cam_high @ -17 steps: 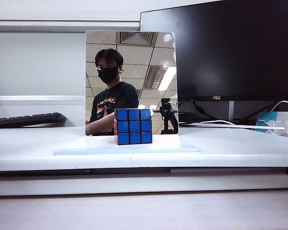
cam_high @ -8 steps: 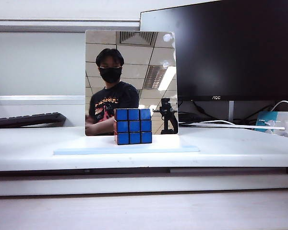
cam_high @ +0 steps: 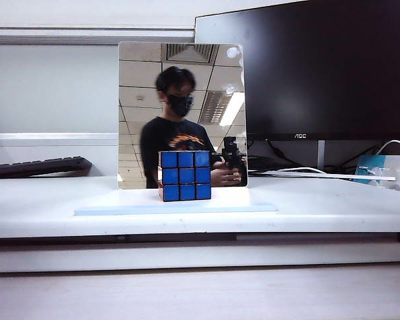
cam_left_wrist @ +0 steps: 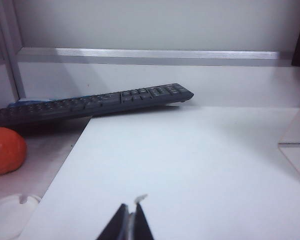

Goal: Move the the Rubik's Cube near the mirror.

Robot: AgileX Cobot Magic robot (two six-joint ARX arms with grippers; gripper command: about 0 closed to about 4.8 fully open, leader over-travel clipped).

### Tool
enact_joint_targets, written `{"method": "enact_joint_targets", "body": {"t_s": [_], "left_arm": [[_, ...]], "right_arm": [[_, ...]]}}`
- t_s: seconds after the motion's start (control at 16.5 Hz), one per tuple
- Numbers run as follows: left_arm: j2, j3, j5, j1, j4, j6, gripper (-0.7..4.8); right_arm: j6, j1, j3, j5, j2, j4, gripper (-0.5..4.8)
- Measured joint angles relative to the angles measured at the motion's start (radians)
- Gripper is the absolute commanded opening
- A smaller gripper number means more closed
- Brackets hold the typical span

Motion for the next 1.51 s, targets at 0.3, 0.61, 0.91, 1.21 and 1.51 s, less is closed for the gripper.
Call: {"method": "enact_joint_targets", "body": {"t_s": [0.3, 0.61, 0.91, 1.21, 1.51], "left_arm": [[0.0, 0.0, 0.0, 0.0, -0.001, 0.0, 0.22], [0.0, 0.0, 0.0, 0.0, -0.005, 0.0, 0.22], [0.0, 0.0, 0.0, 0.0, -0.013, 0.0, 0.22], [0.0, 0.0, 0.0, 0.0, -0.013, 0.0, 0.22], [0.0, 0.0, 0.0, 0.0, -0.013, 0.0, 0.22]], "right_arm": [[-0.039, -0.252, -0.23, -0.011, 0.0, 0.283, -0.01], [-0.039, -0.428, -0.463, -0.186, 0.0, 0.587, -0.01], [-0.042, -0.469, -0.463, -0.209, -0.001, 0.606, -0.01], [-0.043, -0.473, -0.463, -0.239, -0.001, 0.612, -0.01], [-0.043, -0.521, -0.463, -0.26, -0.001, 0.611, -0.01]]}}
